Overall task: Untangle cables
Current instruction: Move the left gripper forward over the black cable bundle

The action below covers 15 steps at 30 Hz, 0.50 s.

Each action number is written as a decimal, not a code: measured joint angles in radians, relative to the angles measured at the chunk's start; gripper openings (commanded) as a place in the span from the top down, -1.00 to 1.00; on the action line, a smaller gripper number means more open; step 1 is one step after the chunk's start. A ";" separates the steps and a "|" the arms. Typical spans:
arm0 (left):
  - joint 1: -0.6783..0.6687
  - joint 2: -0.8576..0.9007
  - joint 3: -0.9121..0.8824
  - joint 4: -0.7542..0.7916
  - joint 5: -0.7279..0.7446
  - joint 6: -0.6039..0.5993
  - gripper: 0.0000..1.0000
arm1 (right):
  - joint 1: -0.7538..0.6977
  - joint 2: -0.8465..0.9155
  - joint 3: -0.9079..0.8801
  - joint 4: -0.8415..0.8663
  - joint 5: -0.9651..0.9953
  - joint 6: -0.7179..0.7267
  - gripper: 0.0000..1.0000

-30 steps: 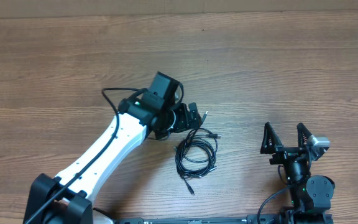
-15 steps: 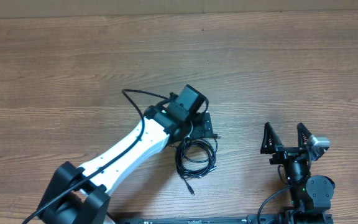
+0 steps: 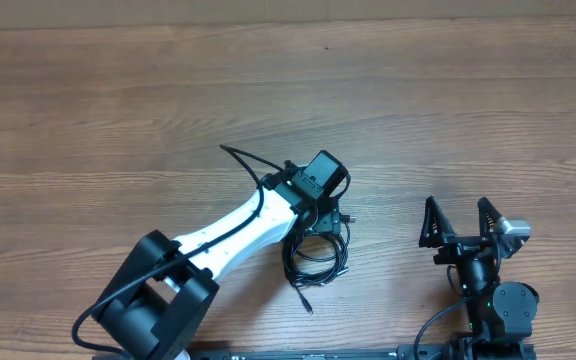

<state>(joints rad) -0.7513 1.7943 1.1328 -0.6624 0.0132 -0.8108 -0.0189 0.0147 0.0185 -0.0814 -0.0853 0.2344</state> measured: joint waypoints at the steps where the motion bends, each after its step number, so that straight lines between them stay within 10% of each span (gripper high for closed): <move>1: 0.000 0.000 0.000 -0.004 0.000 0.018 -0.64 | 0.000 0.000 0.000 0.000 0.000 0.000 -1.00; 15: 0.000 0.002 0.002 -0.088 -0.004 0.505 -0.36 | 0.000 0.000 0.000 0.000 0.000 0.000 -1.00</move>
<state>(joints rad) -0.7513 1.7958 1.1343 -0.7506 0.0093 -0.3054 -0.0189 0.0147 0.0185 -0.0814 -0.0856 0.2344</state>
